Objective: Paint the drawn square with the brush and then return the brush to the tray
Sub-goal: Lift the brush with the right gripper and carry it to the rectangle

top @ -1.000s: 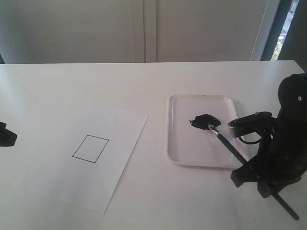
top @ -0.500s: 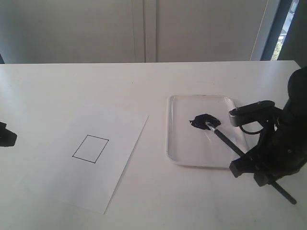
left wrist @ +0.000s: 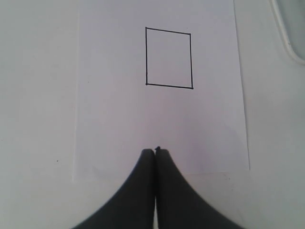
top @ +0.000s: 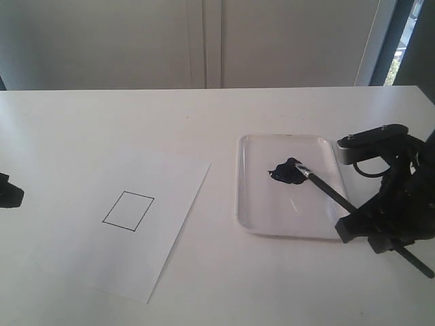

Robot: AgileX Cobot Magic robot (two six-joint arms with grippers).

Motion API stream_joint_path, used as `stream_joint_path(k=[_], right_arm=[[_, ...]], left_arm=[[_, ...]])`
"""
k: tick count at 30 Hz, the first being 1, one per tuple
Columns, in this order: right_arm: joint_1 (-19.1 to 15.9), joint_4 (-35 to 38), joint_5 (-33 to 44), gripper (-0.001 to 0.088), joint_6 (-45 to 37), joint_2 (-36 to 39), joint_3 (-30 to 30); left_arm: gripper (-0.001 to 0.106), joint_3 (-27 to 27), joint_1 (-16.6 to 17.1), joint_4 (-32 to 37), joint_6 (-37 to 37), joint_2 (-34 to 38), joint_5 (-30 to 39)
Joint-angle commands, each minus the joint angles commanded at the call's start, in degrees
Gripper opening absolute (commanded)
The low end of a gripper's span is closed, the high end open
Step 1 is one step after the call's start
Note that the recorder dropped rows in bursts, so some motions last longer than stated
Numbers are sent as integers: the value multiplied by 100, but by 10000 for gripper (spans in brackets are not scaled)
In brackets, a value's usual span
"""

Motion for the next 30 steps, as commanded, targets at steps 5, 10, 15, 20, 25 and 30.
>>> stream_joint_path(k=[5, 10, 15, 20, 25, 30], right_arm=[[0, 0, -178, 0, 9, -126, 0], [0, 707, 29, 0, -571, -184, -4], [165, 1275, -1, 0, -1096, -276, -13], [426, 1346, 92, 0, -1301, -305, -13], [842, 1361, 80, 0, -1493, -305, -36], [1153, 1350, 80, 0, -1587, -305, -303]], left_arm=[[0, 0, 0, 0, 0, 0, 0], [0, 0, 0, 0, 0, 0, 48], [0, 0, 0, 0, -11, 93, 88], [0, 0, 0, -15, -11, 282, 88], [0, 0, 0, -106, -11, 405, 72], [0, 0, 0, -106, 17, 405, 55]])
